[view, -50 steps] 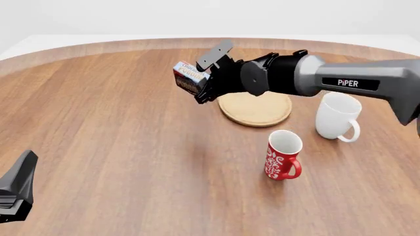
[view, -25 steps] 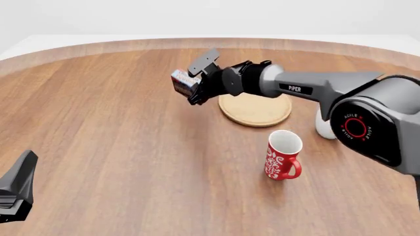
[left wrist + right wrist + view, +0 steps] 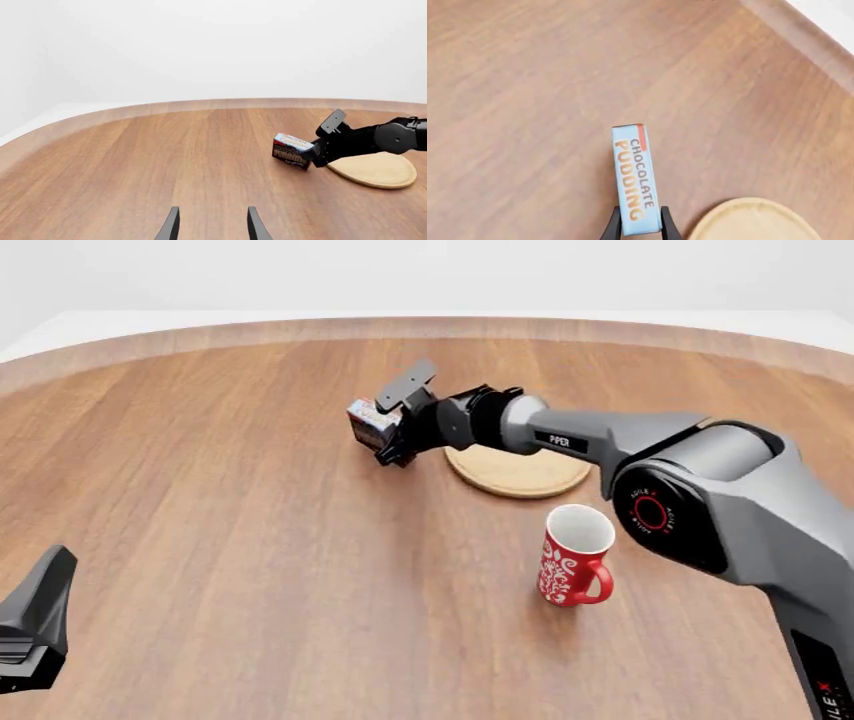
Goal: Put the chocolate pudding to the left of the plate.
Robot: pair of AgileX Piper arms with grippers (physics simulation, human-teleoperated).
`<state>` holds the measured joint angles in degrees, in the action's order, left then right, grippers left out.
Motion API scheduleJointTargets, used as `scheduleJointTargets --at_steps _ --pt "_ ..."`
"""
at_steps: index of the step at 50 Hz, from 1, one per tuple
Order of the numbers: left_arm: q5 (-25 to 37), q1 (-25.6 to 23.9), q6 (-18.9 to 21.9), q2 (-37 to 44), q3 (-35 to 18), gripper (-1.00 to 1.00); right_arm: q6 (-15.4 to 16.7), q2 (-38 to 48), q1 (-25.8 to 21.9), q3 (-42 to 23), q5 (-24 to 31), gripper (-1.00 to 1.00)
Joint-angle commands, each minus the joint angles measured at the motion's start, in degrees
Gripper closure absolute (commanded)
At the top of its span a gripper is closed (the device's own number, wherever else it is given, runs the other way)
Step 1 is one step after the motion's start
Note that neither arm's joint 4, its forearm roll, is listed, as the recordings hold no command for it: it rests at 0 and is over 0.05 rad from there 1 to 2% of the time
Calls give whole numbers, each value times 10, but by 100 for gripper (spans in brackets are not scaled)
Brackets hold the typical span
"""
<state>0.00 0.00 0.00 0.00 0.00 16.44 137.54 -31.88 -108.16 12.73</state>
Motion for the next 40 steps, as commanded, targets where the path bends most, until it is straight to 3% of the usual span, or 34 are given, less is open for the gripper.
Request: scheduleJointTargets --at_steps 1,13,14,40 --pt "0 0 0 0 0 -100 -14 30 -5 -20 0 100" --pt "0 0 0 0 0 -100 -19 45 -9 -32 9 100" --pt "0 0 0 0 0 -100 -7 56 -1 -49 20 -100" --pt "0 0 0 0 0 -100 -13 14 -4 16 -10 -100"
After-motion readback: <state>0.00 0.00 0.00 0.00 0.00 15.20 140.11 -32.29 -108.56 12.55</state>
